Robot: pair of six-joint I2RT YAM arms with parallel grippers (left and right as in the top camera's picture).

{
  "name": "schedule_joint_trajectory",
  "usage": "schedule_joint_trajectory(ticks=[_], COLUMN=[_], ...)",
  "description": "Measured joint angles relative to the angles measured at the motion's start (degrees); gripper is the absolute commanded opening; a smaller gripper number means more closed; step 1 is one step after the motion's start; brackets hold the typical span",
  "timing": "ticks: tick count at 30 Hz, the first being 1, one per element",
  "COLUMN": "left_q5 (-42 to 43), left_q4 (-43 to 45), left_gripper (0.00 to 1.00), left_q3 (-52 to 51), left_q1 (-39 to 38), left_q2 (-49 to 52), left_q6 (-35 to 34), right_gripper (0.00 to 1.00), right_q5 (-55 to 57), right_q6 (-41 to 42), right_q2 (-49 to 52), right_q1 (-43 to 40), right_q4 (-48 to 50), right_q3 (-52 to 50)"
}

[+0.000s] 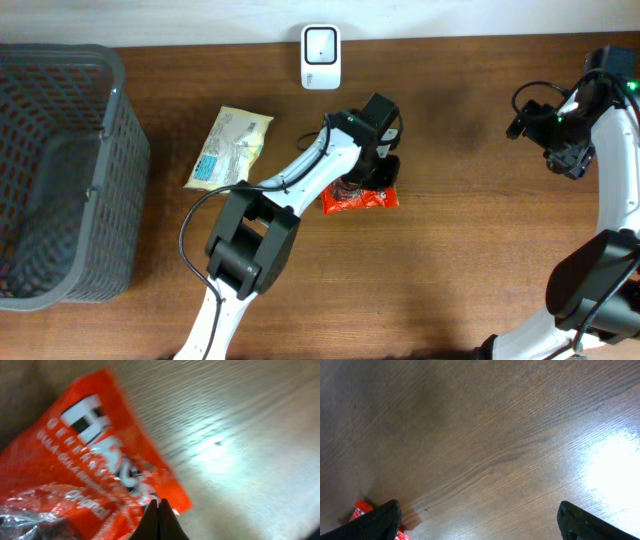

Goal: Scan the item barcode

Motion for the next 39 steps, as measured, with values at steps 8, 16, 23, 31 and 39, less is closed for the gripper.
schedule_joint_trajectory(ticks=[8, 16, 23, 31, 39], left_q5=[-15.0, -2.9, -7.5, -8.5, -3.2], left_q4=[-28.9, -8.3, -3.1, -12.0, -0.6], left_gripper=[0.99, 0.39, 0.43, 0.93, 0.22], left_q3=[17.2, -2.9, -0.6, 7.7, -2.9], left_q1=[10.8, 11.6, 12.0, 16.5, 14.8], left_q2=[0.4, 0.5, 0.4, 0.7, 0.8], left_q6=[5.1, 5.5, 5.1, 2.2, 7.5], right_gripper=[0.99, 0.99, 0.99, 0.99, 0.99], right_q5=[0.0, 0.0, 0.0, 0.0, 0.0], right_q6=[0.0, 0.0, 0.0, 0.0, 0.0], right_q2=[0.0, 0.0, 0.0, 0.0, 0.0], right_q1=[0.0, 0.0, 0.0, 0.0, 0.0], right_q4=[0.0, 0.0, 0.0, 0.0, 0.0], right_q3=[0.0, 0.0, 0.0, 0.0, 0.0])
